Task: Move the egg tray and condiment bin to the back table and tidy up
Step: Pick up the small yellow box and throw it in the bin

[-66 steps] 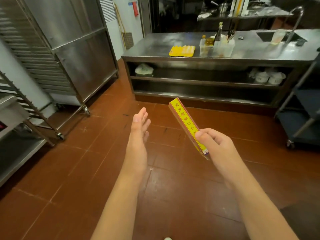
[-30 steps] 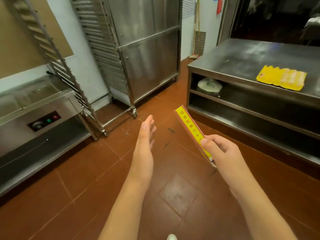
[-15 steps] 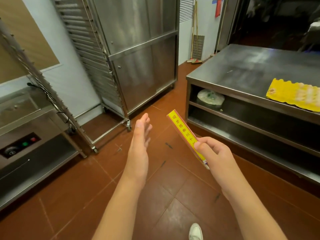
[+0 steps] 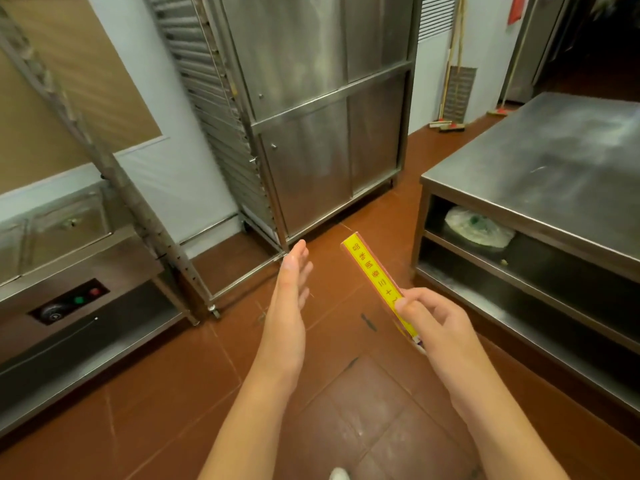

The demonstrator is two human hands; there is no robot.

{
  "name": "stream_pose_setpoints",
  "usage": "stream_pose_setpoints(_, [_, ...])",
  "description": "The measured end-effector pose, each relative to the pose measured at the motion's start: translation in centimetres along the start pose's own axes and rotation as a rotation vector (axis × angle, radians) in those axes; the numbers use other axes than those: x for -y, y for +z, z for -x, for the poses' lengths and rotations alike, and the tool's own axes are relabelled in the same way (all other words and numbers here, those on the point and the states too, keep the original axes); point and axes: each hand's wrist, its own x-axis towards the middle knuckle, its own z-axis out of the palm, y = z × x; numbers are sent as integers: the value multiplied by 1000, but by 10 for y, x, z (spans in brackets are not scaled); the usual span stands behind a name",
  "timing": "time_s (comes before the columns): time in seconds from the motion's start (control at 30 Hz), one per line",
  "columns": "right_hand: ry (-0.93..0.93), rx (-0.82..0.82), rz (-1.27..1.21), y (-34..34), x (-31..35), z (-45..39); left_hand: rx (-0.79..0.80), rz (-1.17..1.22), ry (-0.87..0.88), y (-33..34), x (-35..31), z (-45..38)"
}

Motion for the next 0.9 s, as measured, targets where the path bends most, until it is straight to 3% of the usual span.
stream_pose_setpoints(0.23, [-7,22,47,16,5,-120,-26,45,8,-1,18,-115])
stream_pose_setpoints(0.37, [-32,-44,82,15,20,-187,17,85,19,9,15,-191])
stream_pose_setpoints(0.67, [27,-173,106,-26,7,-305,189,107,-2,84,20,-342])
stream_pose_setpoints(0.9, [-4,-129,82,-71,9,-432,134,75,5,140,18,-445])
